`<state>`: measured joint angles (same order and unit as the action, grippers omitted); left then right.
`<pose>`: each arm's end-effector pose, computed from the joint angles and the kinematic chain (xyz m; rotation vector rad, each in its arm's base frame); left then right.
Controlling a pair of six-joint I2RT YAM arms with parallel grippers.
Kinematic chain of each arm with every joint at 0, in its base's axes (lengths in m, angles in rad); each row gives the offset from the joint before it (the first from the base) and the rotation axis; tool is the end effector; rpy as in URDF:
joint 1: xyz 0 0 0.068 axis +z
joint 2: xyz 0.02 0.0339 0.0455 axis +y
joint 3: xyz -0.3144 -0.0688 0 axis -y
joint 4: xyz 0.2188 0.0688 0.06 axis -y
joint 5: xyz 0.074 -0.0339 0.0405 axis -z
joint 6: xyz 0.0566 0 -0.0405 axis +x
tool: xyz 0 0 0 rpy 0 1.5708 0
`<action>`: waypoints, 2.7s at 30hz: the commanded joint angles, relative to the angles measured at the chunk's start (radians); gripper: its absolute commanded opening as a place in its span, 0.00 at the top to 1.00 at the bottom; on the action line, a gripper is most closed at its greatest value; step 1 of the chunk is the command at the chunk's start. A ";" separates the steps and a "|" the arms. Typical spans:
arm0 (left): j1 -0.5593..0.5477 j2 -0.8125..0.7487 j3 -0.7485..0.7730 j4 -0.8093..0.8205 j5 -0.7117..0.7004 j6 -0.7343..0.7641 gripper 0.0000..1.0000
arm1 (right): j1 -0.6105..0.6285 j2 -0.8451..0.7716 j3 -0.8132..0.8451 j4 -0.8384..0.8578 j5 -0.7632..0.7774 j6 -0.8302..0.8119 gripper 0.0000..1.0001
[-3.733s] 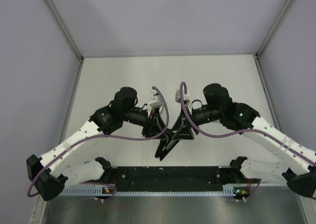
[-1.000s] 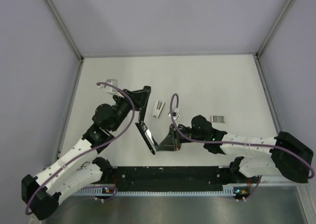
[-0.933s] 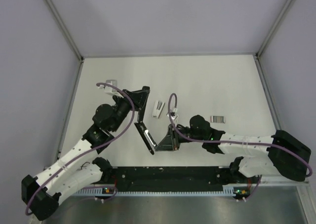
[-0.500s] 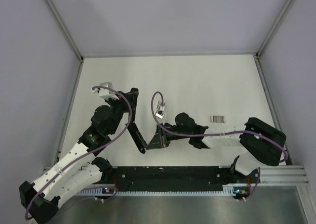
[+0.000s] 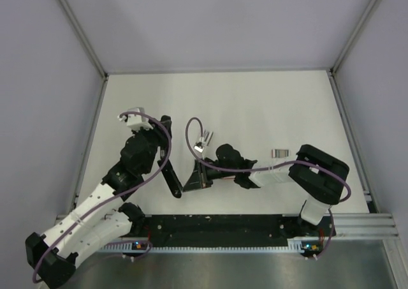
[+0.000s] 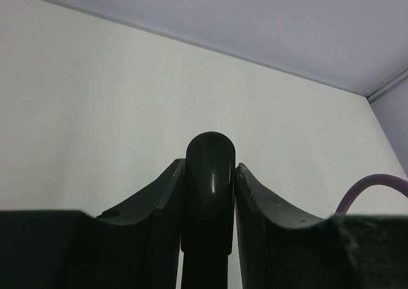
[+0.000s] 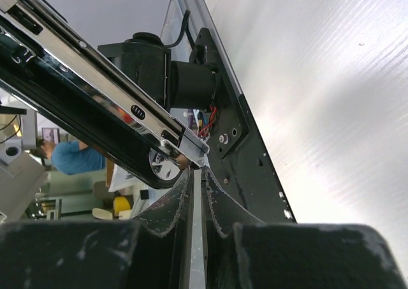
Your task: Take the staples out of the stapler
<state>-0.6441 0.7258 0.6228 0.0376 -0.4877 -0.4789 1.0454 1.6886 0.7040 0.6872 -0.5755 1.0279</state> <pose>0.1218 -0.0583 0.3513 -0.2404 1.6310 -0.4626 0.1459 0.3132 0.2410 -0.5206 2.2829 1.8004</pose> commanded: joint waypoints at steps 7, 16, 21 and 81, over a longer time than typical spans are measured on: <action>-0.008 0.044 -0.028 0.047 -0.078 -0.027 1.00 | 0.025 0.063 0.143 0.192 -0.015 0.073 1.00; -0.020 0.087 -0.043 0.065 -0.130 -0.010 1.00 | 0.030 0.066 0.161 0.189 -0.018 0.078 1.00; -0.031 0.104 -0.044 0.074 -0.153 -0.001 1.00 | 0.030 0.071 0.167 0.179 -0.020 0.075 1.00; -0.060 0.020 0.110 -0.021 -0.127 0.085 1.00 | 0.024 -0.109 0.196 -0.443 0.399 -0.338 1.00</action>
<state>-0.7013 0.7780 0.6758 -0.0513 -0.6392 -0.3351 1.0706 1.4910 0.8413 0.1513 -0.2245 0.6571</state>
